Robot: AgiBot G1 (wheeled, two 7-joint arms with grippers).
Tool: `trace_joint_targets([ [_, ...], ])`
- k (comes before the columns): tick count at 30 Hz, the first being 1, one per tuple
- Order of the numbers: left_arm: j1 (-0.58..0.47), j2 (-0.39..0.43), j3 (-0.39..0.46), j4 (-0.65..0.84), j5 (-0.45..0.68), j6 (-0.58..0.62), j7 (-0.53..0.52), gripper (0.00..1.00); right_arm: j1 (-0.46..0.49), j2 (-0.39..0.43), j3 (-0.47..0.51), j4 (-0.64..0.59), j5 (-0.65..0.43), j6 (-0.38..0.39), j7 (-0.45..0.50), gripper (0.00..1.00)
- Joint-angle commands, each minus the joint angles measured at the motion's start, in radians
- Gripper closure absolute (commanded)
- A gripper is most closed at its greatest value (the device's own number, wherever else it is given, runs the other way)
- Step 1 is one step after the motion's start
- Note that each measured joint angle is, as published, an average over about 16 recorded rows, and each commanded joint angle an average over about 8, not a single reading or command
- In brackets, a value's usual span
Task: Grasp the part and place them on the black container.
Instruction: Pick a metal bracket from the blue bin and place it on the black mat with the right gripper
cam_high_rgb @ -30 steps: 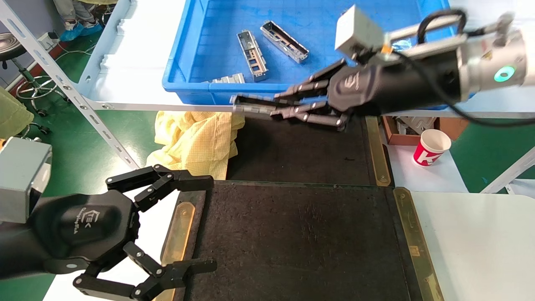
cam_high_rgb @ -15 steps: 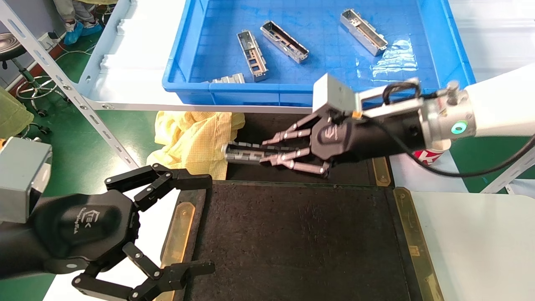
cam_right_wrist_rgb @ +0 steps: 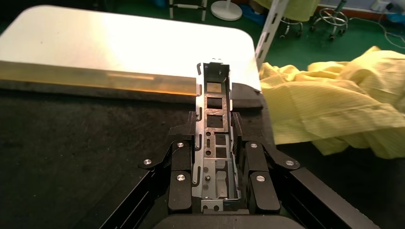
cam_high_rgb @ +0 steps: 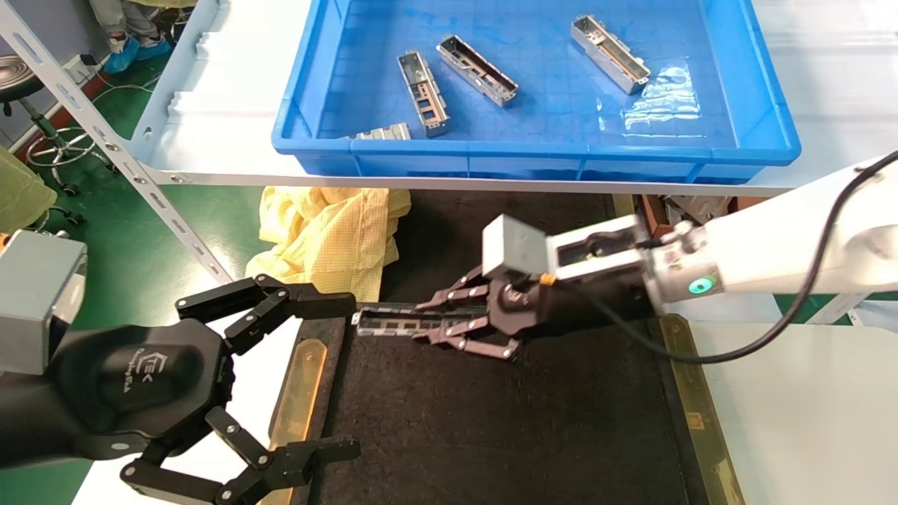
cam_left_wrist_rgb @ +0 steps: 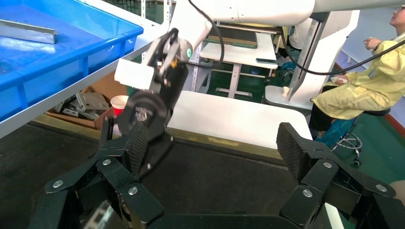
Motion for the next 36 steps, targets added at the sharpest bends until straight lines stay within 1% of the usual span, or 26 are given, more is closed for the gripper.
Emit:
trace_joint_targets([
  [1,0.000,0.000,0.000,0.000,0.000,0.000,0.000,0.00,-0.013,-0.015,-0.004,-0.015,-0.003,0.007,-0.021,1.00],
  [7,0.000,0.000,0.000,0.000,0.000,0.000,0.000,0.00,-0.067,-0.046,-0.006,-0.043,-0.001,0.077,-0.069,1.00],
  [14,0.000,0.000,0.000,0.000,0.000,0.000,0.000,0.00,-0.133,-0.059,-0.003,-0.034,0.012,0.222,-0.081,1.00],
  [17,0.000,0.000,0.000,0.000,0.000,0.000,0.000,0.00,-0.157,-0.062,-0.003,-0.012,0.021,0.268,-0.075,1.00],
  [25,0.000,0.000,0.000,0.000,0.000,0.000,0.000,0.00,-0.199,-0.065,-0.019,0.060,0.042,0.316,-0.048,1.00],
  [36,0.000,0.000,0.000,0.000,0.000,0.000,0.000,0.00,-0.255,-0.070,-0.081,0.166,0.077,0.372,0.003,1.00],
])
